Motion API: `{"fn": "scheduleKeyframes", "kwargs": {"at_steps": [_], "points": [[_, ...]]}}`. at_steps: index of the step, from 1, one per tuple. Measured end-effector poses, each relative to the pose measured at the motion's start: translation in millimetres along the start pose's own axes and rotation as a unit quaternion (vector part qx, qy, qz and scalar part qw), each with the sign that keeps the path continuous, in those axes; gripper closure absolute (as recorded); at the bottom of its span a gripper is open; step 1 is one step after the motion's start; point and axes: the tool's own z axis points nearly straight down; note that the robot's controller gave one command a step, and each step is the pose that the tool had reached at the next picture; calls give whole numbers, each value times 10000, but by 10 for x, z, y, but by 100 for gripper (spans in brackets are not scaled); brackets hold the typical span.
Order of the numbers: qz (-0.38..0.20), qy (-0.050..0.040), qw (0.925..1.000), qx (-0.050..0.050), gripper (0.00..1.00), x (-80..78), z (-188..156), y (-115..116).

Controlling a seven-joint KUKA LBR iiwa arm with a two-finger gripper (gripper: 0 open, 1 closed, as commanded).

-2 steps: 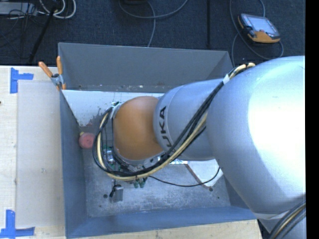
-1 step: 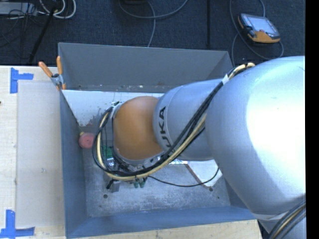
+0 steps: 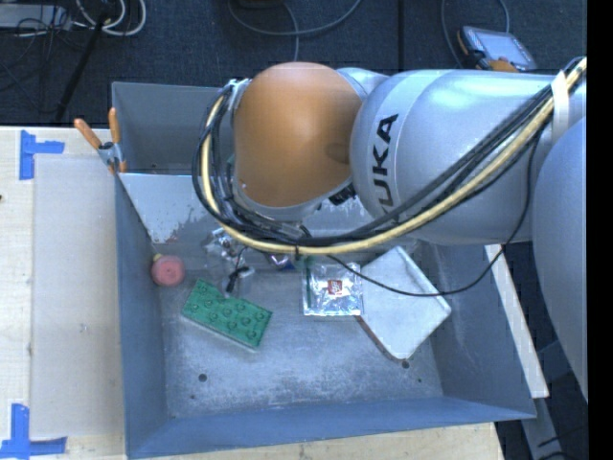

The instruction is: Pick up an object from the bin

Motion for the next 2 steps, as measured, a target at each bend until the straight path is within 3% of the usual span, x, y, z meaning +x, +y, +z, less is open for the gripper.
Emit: {"fn": "scheduleKeyframes", "kwargs": {"at_steps": [1,2], "points": [[1371,77,9905,4,100,559,875,-416],[1376,51,9905,-1,0,542,852,-412]]}}
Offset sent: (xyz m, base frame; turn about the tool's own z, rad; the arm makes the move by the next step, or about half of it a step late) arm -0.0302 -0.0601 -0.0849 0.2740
